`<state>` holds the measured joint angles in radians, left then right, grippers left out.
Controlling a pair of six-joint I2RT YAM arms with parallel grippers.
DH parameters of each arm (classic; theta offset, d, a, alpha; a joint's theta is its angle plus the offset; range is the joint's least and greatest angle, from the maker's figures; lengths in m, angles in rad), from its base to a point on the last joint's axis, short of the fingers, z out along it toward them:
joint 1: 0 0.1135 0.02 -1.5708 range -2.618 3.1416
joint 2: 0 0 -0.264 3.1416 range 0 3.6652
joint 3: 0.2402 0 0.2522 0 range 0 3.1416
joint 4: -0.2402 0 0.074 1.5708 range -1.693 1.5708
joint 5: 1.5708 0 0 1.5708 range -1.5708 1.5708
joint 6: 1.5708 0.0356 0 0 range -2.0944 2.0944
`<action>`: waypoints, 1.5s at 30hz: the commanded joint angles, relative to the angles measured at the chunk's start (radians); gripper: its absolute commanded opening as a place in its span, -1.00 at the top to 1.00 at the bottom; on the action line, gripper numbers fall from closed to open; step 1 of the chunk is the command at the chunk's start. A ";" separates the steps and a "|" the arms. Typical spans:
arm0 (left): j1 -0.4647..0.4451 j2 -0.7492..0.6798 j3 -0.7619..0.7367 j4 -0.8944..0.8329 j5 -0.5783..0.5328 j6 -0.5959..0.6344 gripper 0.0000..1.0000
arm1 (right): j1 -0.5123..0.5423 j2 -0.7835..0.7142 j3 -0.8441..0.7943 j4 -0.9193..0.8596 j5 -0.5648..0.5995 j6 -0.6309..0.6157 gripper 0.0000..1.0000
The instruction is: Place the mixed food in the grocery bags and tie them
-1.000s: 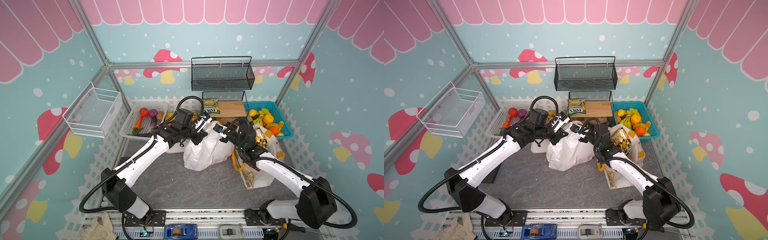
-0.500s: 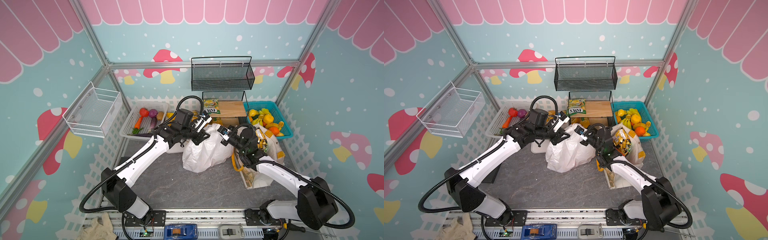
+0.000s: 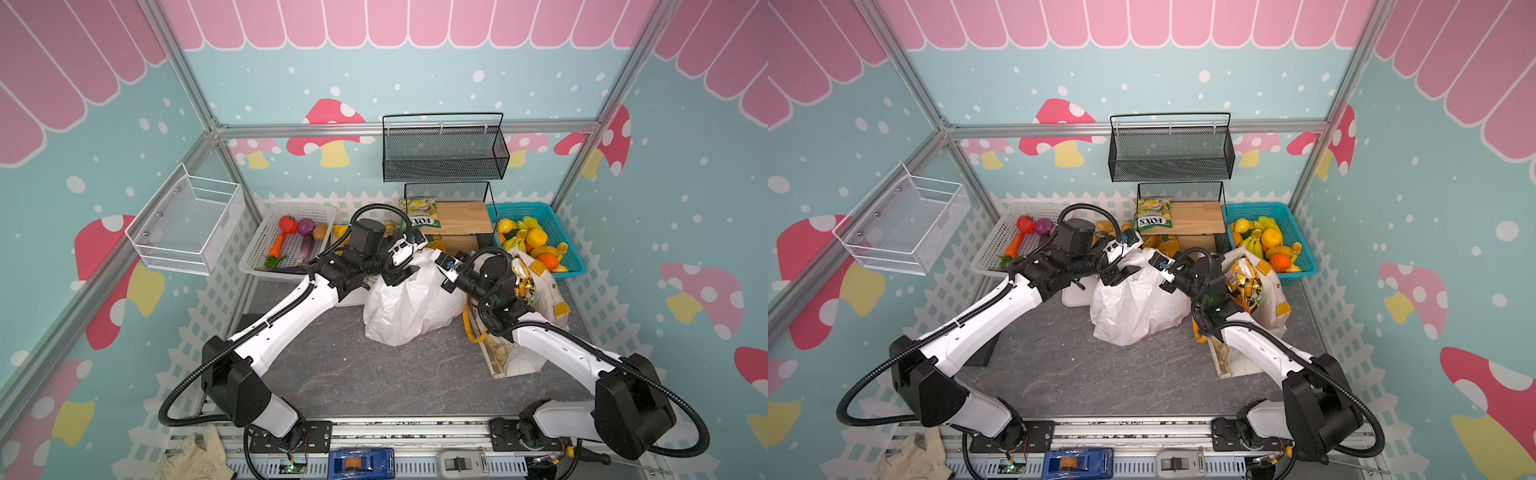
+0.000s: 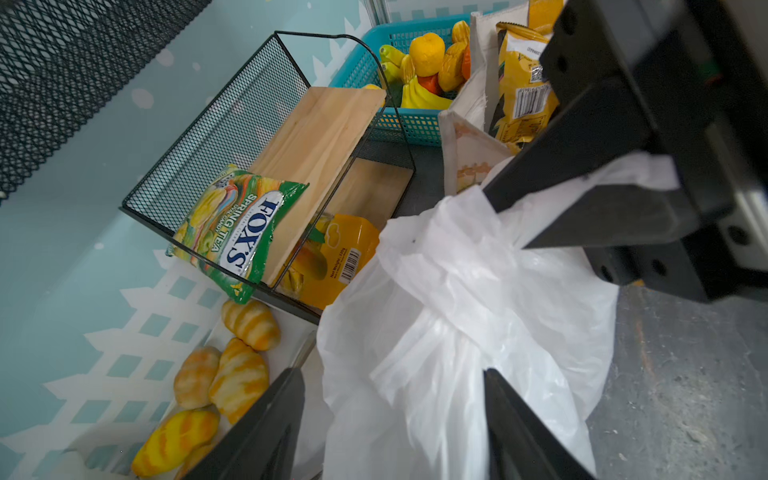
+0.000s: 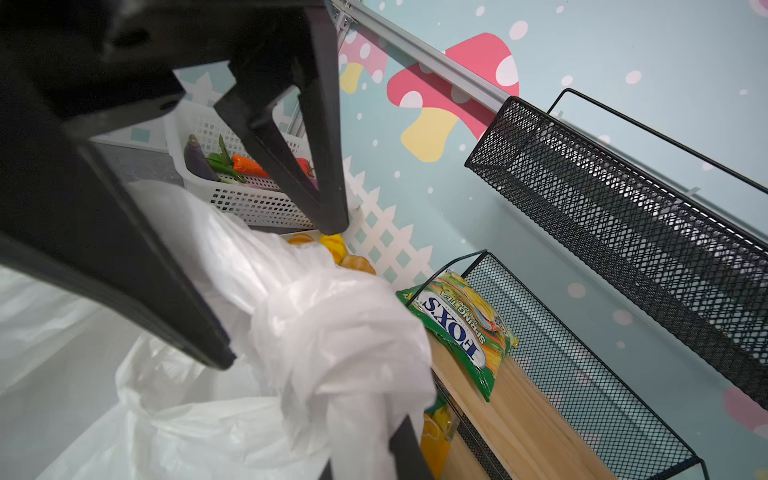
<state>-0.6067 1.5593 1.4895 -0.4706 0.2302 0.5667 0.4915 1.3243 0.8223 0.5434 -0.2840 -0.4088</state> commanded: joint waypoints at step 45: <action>-0.008 0.060 0.002 0.078 0.085 0.233 0.76 | -0.062 0.055 0.113 -0.146 -0.184 -0.054 0.23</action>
<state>-0.6041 1.6382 1.4853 -0.3702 0.2882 0.7631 0.4297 1.3560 0.9005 0.4072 -0.4660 -0.4339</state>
